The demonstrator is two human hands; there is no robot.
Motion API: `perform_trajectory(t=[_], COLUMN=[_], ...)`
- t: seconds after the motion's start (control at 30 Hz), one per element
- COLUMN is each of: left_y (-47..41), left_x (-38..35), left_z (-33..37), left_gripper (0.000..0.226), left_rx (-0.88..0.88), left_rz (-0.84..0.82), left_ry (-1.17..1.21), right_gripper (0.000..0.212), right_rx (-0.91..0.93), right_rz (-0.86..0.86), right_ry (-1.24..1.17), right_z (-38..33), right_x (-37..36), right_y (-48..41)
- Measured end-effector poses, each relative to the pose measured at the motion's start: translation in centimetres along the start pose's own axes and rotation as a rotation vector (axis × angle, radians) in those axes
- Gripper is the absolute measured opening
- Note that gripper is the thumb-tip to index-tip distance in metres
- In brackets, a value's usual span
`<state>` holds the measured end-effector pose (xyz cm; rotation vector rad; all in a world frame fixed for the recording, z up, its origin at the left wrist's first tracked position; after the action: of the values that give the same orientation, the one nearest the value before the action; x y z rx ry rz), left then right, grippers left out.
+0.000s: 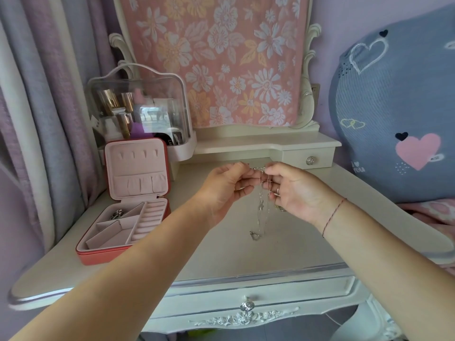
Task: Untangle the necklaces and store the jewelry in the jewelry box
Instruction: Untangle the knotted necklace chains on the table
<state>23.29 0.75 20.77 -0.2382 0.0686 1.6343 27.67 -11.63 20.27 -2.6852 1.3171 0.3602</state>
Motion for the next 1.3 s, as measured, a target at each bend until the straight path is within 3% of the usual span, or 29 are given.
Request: perform_trajectory(t=[0.17, 0.43, 0.53, 0.63, 0.8, 0.97, 1.17, 1.3], left_y=[-0.1, -0.3, -0.5, -0.6, -0.7, -0.3, 0.0, 0.1], left_x=[0.1, 0.1, 0.7, 1.8, 4.2, 5.0, 5.0, 4.9], left_z=[0.6, 0.9, 1.2, 1.7, 2.3, 2.3, 1.2, 1.1], left_gripper=[0.025, 0.022, 0.021, 0.019, 0.019, 0.018, 0.018, 0.019], left_rx=[-0.007, 0.005, -0.005, -0.014, -0.004, 0.028, 0.071, 0.058], left_rz=[-0.006, -0.004, 0.012, 0.027, 0.093, 0.074, 0.006, -0.015], left_ry=[0.038, 0.034, -0.040, -0.106, -0.152, -0.206, -0.158, -0.075], right_gripper=[0.018, 0.016, 0.022, 0.010, 0.018, 0.031, 0.037, 0.035], right_rx=[0.084, 0.109, 0.105, 0.075, 0.025, -0.007, -0.042, -0.075], right_rz=[-0.002, -0.039, -0.050, -0.013, -0.051, -0.061, -0.084, -0.127], right_ry=[0.132, 0.056, 0.172, 0.318, 0.415, 0.346, 0.039, 0.097], right_z=[-0.4, -0.9, -0.9, -0.8, -0.1, 0.2, 0.6, 1.3], right_x=[0.0, -0.2, 0.1, 1.1, 2.4, 3.4, 4.1, 3.9], right_y=[-0.1, -0.7, -0.5, -0.4, -0.1, 0.4, 0.6, 0.9])
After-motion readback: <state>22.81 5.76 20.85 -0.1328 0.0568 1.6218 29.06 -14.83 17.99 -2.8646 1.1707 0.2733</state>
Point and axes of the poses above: each hand's wrist, its own y-axis away from the middle knuckle, its own x-axis out of the back of the hand, z = x × y, the point moved 5 cm from there along -y, towards the middle knuckle, and after that the axes turned 5 degrees about -z, right-handed, at the moved point
